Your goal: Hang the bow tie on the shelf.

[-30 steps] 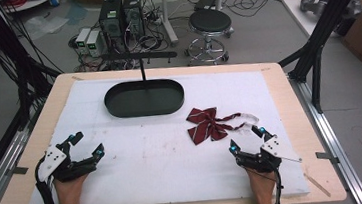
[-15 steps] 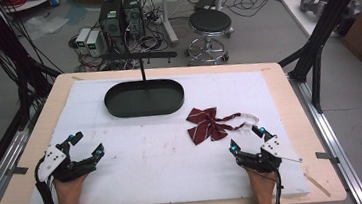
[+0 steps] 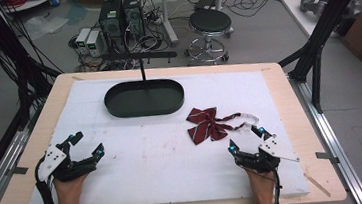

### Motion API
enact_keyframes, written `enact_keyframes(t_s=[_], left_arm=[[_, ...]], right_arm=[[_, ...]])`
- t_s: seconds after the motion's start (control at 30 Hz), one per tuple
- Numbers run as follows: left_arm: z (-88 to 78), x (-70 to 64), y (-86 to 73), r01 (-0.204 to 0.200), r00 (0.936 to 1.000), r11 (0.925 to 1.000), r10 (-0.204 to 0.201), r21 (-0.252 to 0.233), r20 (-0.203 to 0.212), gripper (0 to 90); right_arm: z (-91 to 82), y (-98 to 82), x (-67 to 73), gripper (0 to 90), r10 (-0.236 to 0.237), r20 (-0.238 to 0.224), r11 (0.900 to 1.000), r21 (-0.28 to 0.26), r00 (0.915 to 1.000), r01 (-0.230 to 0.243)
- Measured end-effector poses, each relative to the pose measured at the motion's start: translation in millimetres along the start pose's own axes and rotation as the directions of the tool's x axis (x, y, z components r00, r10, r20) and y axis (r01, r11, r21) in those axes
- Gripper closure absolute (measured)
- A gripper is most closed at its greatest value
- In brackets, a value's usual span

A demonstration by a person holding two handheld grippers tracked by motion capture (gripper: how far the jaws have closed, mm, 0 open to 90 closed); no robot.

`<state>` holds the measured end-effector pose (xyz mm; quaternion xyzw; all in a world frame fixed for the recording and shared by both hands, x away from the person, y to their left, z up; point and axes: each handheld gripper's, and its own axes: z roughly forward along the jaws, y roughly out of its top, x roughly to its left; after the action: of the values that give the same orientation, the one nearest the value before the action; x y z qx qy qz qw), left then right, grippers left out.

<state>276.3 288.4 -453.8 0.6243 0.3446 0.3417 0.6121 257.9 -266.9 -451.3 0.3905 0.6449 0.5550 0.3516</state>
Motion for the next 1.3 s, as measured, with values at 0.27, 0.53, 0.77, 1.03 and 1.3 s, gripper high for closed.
enact_keyframes(t_s=[0.27, 0.53, 0.77, 1.03, 1.3], left_arm=[[0.4, -0.2, 0.1, -0.001, 1.0000, 1.0000, 0.001, 0.003, -0.001, 13.7], [0.3, -0.2, 0.0, -0.001, 1.0000, 1.0000, 0.001, 0.000, -0.004, 13.6], [0.3, 0.0, 0.1, 0.000, 1.0000, 1.0000, 0.000, 0.003, -0.004, 13.6], [0.3, -0.3, 0.1, -0.001, 0.9999, 1.0000, 0.001, 0.001, -0.011, 13.6], [0.1, 0.2, 0.1, 0.003, 0.9999, 1.0000, -0.003, 0.004, -0.010, 13.6]], right_arm=[[1.0, 2.6, 0.0, 8.9, -0.011, 0.005, 1.000, 0.027, 0.9999, 0.011], [-2.6, 24.8, -11.2, 8.9, -0.021, 0.031, 0.998, 0.066, 0.9993, 0.019], [0.0, 49.3, -26.6, 8.9, -0.015, 0.053, 0.994, 0.110, 0.9985, 0.009], [11.7, 69.4, -43.9, 8.9, -0.028, 0.081, 0.982, 0.189, 0.9964, 0.012], [29.2, 84.8, -64.6, 8.9, -0.040, 0.103, 0.959, 0.283, 0.9939, 0.009]])
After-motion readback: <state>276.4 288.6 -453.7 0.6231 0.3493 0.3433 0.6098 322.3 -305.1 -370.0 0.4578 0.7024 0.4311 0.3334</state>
